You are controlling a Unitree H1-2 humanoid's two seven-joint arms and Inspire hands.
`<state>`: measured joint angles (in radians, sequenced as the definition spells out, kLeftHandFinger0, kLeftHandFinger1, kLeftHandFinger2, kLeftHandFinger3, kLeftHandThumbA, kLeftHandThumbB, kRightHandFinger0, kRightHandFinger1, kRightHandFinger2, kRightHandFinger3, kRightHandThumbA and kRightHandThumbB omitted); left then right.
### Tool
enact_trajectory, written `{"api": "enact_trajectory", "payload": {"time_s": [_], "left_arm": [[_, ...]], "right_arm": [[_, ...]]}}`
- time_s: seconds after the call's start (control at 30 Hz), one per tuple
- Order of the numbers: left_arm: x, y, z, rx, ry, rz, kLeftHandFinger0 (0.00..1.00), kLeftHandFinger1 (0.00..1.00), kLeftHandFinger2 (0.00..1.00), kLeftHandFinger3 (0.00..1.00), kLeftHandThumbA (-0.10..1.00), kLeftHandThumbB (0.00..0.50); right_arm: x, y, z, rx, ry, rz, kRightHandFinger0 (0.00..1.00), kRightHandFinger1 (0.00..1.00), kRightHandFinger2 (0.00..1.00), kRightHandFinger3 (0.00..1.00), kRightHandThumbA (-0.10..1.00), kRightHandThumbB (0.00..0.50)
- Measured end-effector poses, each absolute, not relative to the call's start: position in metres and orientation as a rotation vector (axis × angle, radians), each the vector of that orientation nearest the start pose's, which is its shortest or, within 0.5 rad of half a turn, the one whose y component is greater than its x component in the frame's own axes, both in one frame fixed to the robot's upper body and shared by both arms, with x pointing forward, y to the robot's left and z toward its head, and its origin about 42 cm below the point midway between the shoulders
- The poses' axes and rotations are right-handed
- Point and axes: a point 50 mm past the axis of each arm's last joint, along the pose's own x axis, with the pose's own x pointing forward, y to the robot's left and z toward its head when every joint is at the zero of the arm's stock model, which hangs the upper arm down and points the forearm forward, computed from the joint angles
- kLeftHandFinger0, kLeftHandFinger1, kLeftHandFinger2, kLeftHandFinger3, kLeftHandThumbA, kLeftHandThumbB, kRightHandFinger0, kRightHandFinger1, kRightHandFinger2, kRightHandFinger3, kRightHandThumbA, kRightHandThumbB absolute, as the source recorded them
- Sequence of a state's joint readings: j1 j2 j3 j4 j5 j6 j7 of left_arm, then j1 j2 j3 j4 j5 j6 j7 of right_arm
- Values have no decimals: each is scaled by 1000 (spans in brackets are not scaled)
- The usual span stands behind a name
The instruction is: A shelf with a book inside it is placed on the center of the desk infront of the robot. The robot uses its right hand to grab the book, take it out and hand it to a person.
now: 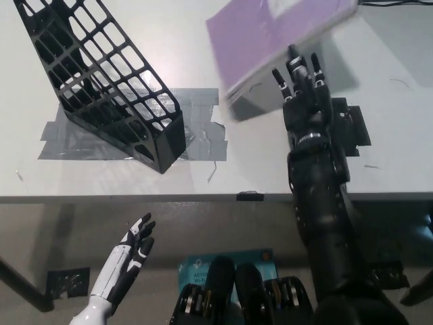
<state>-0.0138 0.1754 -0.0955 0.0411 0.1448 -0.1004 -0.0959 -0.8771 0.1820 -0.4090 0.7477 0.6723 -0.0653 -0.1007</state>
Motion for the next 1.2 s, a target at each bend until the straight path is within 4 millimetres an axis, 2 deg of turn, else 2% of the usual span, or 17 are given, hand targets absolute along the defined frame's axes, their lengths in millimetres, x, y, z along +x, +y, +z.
{"api": "enact_trajectory", "payload": {"time_s": [0.1,0.13,0.23,0.27,0.43,0.57,0.6,0.63,0.7,0.73,0.77,0.8,0.9,0.93,1.03,1.13,1.2], "left_arm": [[288,236,94,321,-59,-208,1000,1000,1000,1000,926,271],[288,236,95,321,-60,-208,1000,1000,1000,1000,931,265],[288,236,95,321,-59,-209,1000,1000,1000,1000,938,266],[288,236,94,321,-59,-209,1000,1000,1000,1000,938,261],[288,236,94,321,-57,-209,1000,1000,1000,1000,937,261],[288,236,94,320,-55,-209,1000,1000,1000,1000,936,256],[288,236,94,320,-55,-209,1000,1000,1000,1000,936,253],[288,236,93,320,-55,-209,1000,1000,1000,1000,936,252],[288,236,93,319,-54,-209,1000,1000,1000,1000,936,251],[288,236,93,320,-54,-208,1000,1000,1000,1000,935,251],[288,236,93,319,-54,-208,1000,1000,1000,1000,936,255],[288,236,93,319,-54,-208,1000,1000,1000,1000,937,254],[288,237,93,319,-53,-207,1000,1000,1000,1000,925,257],[288,237,93,318,-53,-206,1000,1000,1000,1000,924,255],[287,237,93,316,-51,-206,1000,1000,1000,1000,922,254],[285,237,90,314,-44,-205,1000,1000,1000,1000,917,258],[282,238,88,313,-35,-204,1000,1000,1000,1000,922,253]], "right_arm": [[508,-120,226,970,-78,-8,1000,1000,1000,1000,892,478],[503,-125,231,955,-113,13,1000,1000,1000,1000,972,467],[491,-135,233,925,-159,34,1000,1000,1000,1000,1000,475],[487,-139,233,914,-170,38,1000,1000,1000,1000,1000,497],[459,-160,227,849,-228,46,1000,1000,1000,1000,1000,500],[420,-186,214,769,-269,34,1000,1000,1000,1000,995,500],[420,-186,214,769,-269,34,1000,1000,1000,1000,999,493],[403,-196,208,732,-277,28,1000,1000,1000,1000,1000,492],[385,-204,202,694,-286,23,1000,1000,1000,1000,991,474],[376,-207,199,673,-287,22,1000,1000,1000,1000,937,448],[363,-210,195,643,-291,24,1000,1000,1000,1000,931,456],[350,-212,192,618,-292,27,1000,1000,1000,1000,929,480],[317,-212,183,543,-293,49,1000,1000,1000,1000,898,397],[302,-210,177,506,-285,56,1000,1000,1000,1000,896,396],[281,-203,159,451,-246,64,1000,1000,1000,1000,880,346],[272,-196,141,392,-204,67,1000,1000,1000,1000,918,374],[271,-193,126,352,-164,63,1000,1000,1000,1000,904,362]]}}
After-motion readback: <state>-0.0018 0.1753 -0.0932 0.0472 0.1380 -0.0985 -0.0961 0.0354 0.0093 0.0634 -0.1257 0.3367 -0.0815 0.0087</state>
